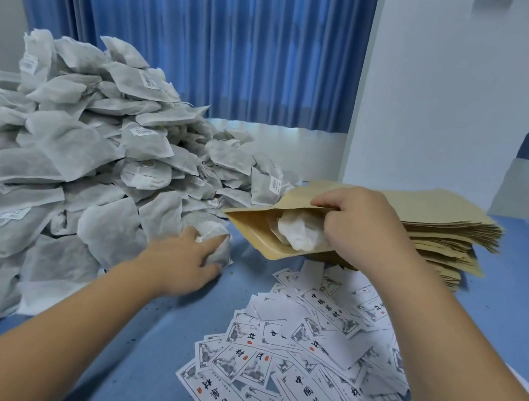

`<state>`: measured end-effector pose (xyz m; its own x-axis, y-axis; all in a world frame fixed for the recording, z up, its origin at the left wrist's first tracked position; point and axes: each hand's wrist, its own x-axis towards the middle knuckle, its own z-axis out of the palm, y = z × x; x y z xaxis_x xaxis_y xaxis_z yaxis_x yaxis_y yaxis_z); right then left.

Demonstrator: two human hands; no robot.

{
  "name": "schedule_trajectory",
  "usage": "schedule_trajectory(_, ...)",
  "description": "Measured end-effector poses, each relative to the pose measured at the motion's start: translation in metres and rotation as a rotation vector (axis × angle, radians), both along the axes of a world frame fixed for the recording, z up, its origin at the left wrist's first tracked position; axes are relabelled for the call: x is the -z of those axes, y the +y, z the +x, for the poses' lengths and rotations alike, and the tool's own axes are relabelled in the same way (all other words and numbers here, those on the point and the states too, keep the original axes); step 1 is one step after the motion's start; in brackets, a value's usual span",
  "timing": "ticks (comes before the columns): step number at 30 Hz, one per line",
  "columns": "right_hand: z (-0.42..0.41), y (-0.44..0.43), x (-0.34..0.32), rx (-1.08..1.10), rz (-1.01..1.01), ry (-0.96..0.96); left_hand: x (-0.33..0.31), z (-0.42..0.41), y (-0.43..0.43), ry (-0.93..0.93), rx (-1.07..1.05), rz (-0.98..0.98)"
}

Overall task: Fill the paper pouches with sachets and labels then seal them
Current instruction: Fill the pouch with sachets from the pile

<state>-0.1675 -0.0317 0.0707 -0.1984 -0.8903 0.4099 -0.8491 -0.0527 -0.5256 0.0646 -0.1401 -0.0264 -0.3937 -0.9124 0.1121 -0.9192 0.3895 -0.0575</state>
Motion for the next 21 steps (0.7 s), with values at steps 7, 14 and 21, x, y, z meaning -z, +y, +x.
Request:
schedule_trajectory(7,0.003,-0.001,0.002,-0.008,0.022,0.009,-0.002,0.008,0.005,0.534,-0.114,0.201)
schedule_trajectory(14,0.0,0.0,0.001,-0.015,0.019,0.003,0.002,0.007,0.026,0.655,-0.049,0.079)
schedule_trajectory(21,0.0,0.001,0.002,-0.031,0.027,-0.02,-0.043,0.02,0.07,0.849,0.287,0.121)
